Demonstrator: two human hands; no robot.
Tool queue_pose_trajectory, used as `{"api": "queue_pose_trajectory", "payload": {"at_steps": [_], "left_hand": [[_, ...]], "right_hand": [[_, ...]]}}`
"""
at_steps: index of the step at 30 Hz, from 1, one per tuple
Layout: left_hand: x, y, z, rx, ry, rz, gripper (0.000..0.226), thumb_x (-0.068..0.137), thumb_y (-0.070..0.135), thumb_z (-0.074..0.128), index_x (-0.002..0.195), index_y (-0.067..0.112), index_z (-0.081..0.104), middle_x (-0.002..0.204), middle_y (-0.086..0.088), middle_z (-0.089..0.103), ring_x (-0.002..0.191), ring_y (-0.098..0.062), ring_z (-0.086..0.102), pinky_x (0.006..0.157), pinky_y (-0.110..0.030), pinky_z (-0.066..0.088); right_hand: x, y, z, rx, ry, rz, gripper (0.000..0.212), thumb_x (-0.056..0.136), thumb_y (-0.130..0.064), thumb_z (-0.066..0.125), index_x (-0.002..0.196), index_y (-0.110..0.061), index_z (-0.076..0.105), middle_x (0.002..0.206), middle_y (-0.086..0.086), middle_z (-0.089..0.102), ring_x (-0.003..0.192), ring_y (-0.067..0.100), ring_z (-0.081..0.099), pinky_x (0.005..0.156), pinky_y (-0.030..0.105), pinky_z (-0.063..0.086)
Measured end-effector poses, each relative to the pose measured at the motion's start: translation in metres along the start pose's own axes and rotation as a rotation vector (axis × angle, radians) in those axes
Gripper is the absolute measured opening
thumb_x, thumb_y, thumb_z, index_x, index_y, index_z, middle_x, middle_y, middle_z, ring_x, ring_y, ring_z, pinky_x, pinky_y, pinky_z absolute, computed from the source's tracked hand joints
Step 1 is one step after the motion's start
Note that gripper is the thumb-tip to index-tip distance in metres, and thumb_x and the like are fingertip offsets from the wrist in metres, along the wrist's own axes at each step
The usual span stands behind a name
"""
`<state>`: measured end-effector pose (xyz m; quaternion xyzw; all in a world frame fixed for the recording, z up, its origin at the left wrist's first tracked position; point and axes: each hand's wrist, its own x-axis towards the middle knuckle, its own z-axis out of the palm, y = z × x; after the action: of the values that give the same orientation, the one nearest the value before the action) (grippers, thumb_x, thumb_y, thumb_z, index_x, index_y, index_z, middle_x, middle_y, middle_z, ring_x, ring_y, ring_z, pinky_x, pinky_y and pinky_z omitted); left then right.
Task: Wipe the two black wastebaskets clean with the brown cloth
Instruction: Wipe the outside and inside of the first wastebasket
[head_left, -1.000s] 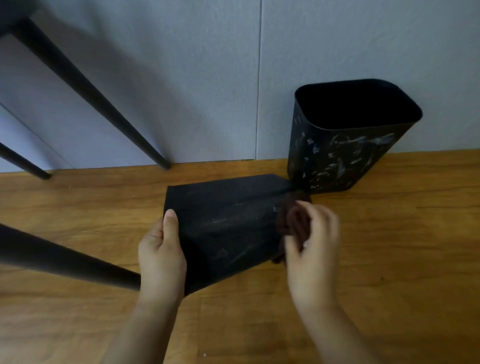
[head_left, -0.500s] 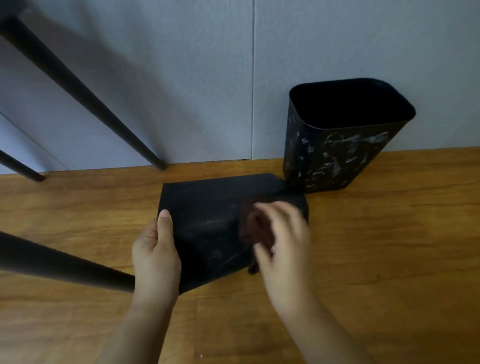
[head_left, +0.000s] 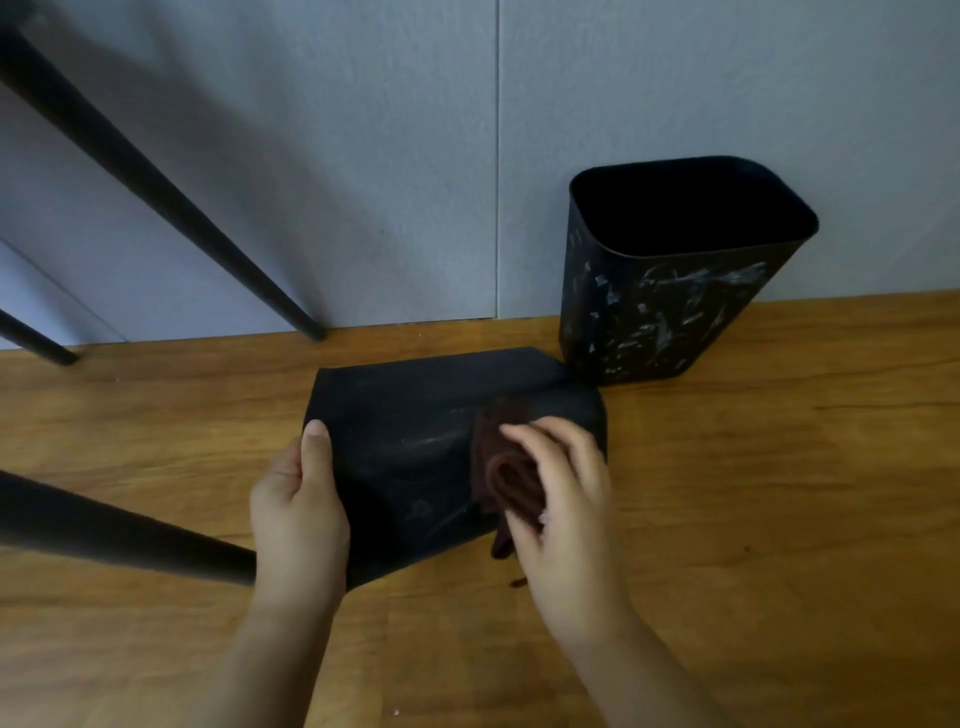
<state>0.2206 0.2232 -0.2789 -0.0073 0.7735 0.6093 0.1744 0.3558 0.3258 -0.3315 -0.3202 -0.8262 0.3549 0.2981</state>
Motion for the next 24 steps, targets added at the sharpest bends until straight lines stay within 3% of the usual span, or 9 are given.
{"api": "queue_pose_trajectory", "payload": {"at_steps": [2,6,8,11,15,20,22,24], "left_hand": [[0.001,0.0,-0.002,-0.015,0.016,-0.007,0.032,0.1,0.043,0.041,0.085,0.026,0.063,0.09,0.004,0.065,0.088,-0.015,0.06,0.07,-0.027,0.044],[0.001,-0.003,-0.004,-0.002,0.03,0.017,0.034,0.1,0.044,0.04,0.089,0.023,0.065,0.091,0.001,0.066,0.087,-0.014,0.061,0.067,-0.026,0.042],[-0.001,-0.002,-0.003,0.006,0.02,0.029,0.034,0.1,0.043,0.04,0.087,0.022,0.063,0.088,0.0,0.065,0.084,-0.015,0.061,0.066,-0.027,0.043],[-0.003,-0.002,0.0,0.031,0.002,0.061,0.036,0.1,0.042,0.039,0.087,0.02,0.063,0.085,-0.001,0.065,0.08,-0.015,0.06,0.064,-0.026,0.042],[-0.003,-0.002,0.001,0.102,-0.024,0.127,0.041,0.101,0.04,0.037,0.085,0.011,0.062,0.077,-0.006,0.061,0.073,-0.018,0.058,0.063,-0.029,0.044],[-0.001,-0.004,-0.005,0.066,-0.023,0.109,0.043,0.101,0.039,0.038,0.084,0.007,0.06,0.072,-0.008,0.057,0.068,-0.019,0.055,0.061,-0.029,0.043],[-0.001,-0.004,-0.006,0.055,-0.025,0.092,0.041,0.101,0.039,0.038,0.089,0.008,0.062,0.08,-0.009,0.061,0.074,-0.018,0.057,0.062,-0.027,0.042],[-0.003,-0.002,-0.005,0.038,-0.019,0.091,0.038,0.101,0.039,0.038,0.089,0.013,0.063,0.085,-0.005,0.065,0.077,-0.014,0.059,0.063,-0.024,0.041]], "right_hand": [[0.001,0.007,-0.004,0.002,-0.011,-0.012,0.062,0.077,-0.013,0.062,0.133,-0.035,0.048,0.139,-0.016,0.035,0.132,0.01,0.039,0.098,0.039,0.05],[0.019,0.025,-0.021,0.065,0.255,0.271,0.052,0.086,-0.015,0.062,0.133,-0.029,0.047,0.137,-0.012,0.039,0.124,0.008,0.049,0.095,0.038,0.053],[0.024,0.024,-0.021,0.022,0.297,0.3,0.051,0.086,-0.017,0.062,0.133,-0.027,0.048,0.136,-0.009,0.041,0.123,0.009,0.049,0.097,0.038,0.052],[0.025,-0.001,-0.012,-0.086,0.215,0.255,0.057,0.08,-0.023,0.057,0.135,-0.029,0.047,0.139,-0.007,0.04,0.129,0.014,0.044,0.1,0.039,0.049],[0.036,-0.051,-0.001,-0.31,-0.026,0.062,0.059,0.08,-0.03,0.06,0.137,-0.03,0.046,0.141,-0.006,0.042,0.128,0.016,0.04,0.105,0.037,0.042],[0.028,-0.061,0.002,-0.249,-0.21,-0.16,0.063,0.076,-0.022,0.071,0.134,-0.029,0.05,0.138,-0.006,0.045,0.126,0.018,0.044,0.102,0.04,0.046],[0.025,-0.039,-0.004,-0.231,-0.117,-0.044,0.062,0.076,-0.023,0.062,0.136,-0.03,0.048,0.14,-0.007,0.042,0.128,0.017,0.042,0.101,0.04,0.047],[0.028,-0.016,-0.013,-0.188,0.094,0.173,0.06,0.077,-0.024,0.054,0.136,-0.028,0.046,0.14,-0.004,0.041,0.128,0.018,0.044,0.099,0.042,0.049]]}}
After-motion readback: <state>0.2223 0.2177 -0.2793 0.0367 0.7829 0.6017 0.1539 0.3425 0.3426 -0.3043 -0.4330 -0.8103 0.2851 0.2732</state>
